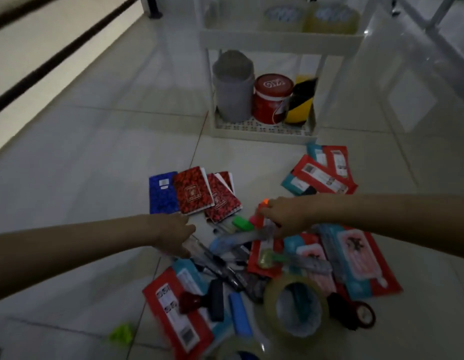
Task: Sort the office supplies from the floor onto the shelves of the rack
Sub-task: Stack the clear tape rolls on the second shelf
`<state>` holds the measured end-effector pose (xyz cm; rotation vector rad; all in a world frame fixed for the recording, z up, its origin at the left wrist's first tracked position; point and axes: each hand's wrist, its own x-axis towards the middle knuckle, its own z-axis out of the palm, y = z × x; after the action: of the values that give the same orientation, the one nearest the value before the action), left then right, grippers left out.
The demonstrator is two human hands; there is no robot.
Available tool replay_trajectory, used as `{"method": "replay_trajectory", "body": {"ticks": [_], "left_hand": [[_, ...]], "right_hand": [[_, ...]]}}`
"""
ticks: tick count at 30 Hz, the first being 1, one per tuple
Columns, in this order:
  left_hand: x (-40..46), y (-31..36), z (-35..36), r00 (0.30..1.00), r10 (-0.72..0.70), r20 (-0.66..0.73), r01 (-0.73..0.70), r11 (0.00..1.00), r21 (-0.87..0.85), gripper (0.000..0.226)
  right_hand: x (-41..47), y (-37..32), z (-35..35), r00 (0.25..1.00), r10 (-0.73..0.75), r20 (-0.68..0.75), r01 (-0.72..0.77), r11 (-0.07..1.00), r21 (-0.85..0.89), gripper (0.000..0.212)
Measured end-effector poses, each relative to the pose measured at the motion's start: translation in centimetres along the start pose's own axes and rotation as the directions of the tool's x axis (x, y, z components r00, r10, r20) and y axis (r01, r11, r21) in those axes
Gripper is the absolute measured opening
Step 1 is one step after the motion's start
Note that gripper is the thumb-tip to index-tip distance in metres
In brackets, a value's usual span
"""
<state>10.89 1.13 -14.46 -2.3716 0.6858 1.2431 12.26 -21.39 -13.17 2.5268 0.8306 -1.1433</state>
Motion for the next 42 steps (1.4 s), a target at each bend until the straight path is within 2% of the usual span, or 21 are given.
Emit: {"method": "replay_trajectory", "body": {"ticks": [5,8,10,13,16,18,20,22,23,25,27,29,30,32,33,34,36,37,39,40,42], "left_hand": [[1.5,0.6,2.7,0.998,0.062,-0.006,-0.062,0.995,-0.076,0.098],[2.2,2.4,5.1,0.997,0.024,-0.069,-0.012,0.986,0.166,0.103],[2.7,3.2,6.0,0.990,0.001,-0.142,0.040,0.959,0.280,0.094],[3.4,3.1,5.4,0.973,0.026,-0.231,0.038,0.963,0.267,0.077],[3.7,2.7,3.8,0.978,0.007,-0.208,0.052,0.959,0.278,0.075],[3.8,3.0,3.1,0.974,-0.060,-0.219,0.131,0.936,0.327,0.059],[3.0,4.3,2.3,0.975,-0.071,-0.210,0.155,0.895,0.418,0.046],[1.8,6.4,2.0,0.978,0.087,-0.189,0.005,0.898,0.439,0.041],[0.9,7.6,2.3,0.958,0.233,-0.169,-0.142,0.894,0.425,0.040],[-1.0,9.8,3.4,0.846,0.525,-0.094,-0.455,0.803,0.385,0.043],[-1.9,10.7,5.6,0.721,0.689,-0.066,-0.594,0.665,0.452,0.048],[-1.8,9.9,8.1,0.606,0.779,-0.159,-0.559,0.560,0.611,0.060],[-1.8,9.5,8.9,0.580,0.793,-0.185,-0.513,0.532,0.674,0.074],[-1.5,9.4,9.3,0.581,0.796,-0.170,-0.516,0.522,0.679,0.105],[-1.4,9.7,9.0,0.599,0.785,-0.157,-0.490,0.514,0.704,0.114],[-1.2,10.1,9.0,0.573,0.805,-0.153,-0.468,0.475,0.745,0.119],[-0.5,10.9,9.6,0.513,0.854,-0.085,-0.487,0.370,0.791,0.108],[-0.4,11.1,9.5,0.528,0.847,-0.062,-0.483,0.359,0.799,0.089],[-0.6,11.1,8.6,0.540,0.827,-0.155,-0.501,0.464,0.731,0.054],[-0.1,10.8,8.2,0.497,0.846,-0.192,-0.529,0.471,0.706,0.052],[1.0,9.9,7.6,0.349,0.921,-0.171,-0.649,0.370,0.665,0.054]], "right_hand": [[2.6,-1.5,1.5,0.993,-0.084,0.079,0.092,0.990,-0.106,0.080],[3.2,-1.9,2.5,0.991,-0.088,0.103,0.099,0.990,-0.103,0.090],[3.2,-2.0,3.3,0.996,-0.064,0.066,0.070,0.994,-0.087,0.090],[2.6,-2.2,4.5,0.999,-0.015,-0.031,0.011,0.994,-0.111,0.082],[2.0,-2.5,5.1,0.987,0.014,-0.161,-0.048,0.976,-0.213,0.075],[1.3,-2.6,5.0,0.976,0.019,-0.215,-0.055,0.985,-0.162,0.071],[0.0,-2.8,4.9,0.969,-0.051,-0.243,0.029,0.995,-0.093,0.074],[-2.1,-3.0,4.3,0.948,-0.230,-0.220,0.217,0.973,-0.081,0.081],[-3.0,-3.3,5.2,0.938,-0.302,-0.168,0.288,0.952,-0.105,0.086],[-4.5,-4.2,8.2,0.916,-0.399,-0.051,0.391,0.913,-0.119,0.092],[-5.1,-4.6,13.2,0.937,-0.339,0.089,0.347,0.932,-0.106,0.100],[-5.5,-4.7,15.9,0.951,-0.247,0.186,0.270,0.956,-0.112,0.111],[-5.2,-4.2,16.0,0.966,-0.240,0.098,0.253,0.955,-0.155,0.103],[-4.8,-3.6,13.6,0.946,-0.325,0.001,0.312,0.907,-0.283,0.079],[-4.7,-3.3,12.6,0.932,-0.363,0.015,0.352,0.894,-0.278,0.082],[-4.5,-2.8,11.6,0.928,-0.372,0.025,0.365,0.893,-0.263,0.087],[-4.1,-3.1,10.5,0.923,-0.378,0.066,0.380,0.875,-0.300,0.095],[-3.9,-3.1,10.7,0.919,-0.386,0.076,0.390,0.869,-0.305,0.096],[-3.6,-2.5,10.1,0.916,-0.397,0.062,0.394,0.860,-0.323,0.096],[-3.5,-1.9,9.5,0.918,-0.396,0.022,0.381,0.866,-0.323,0.096],[-3.4,-1.0,8.2,0.918,-0.388,-0.081,0.349,0.889,-0.297,0.097]]}}
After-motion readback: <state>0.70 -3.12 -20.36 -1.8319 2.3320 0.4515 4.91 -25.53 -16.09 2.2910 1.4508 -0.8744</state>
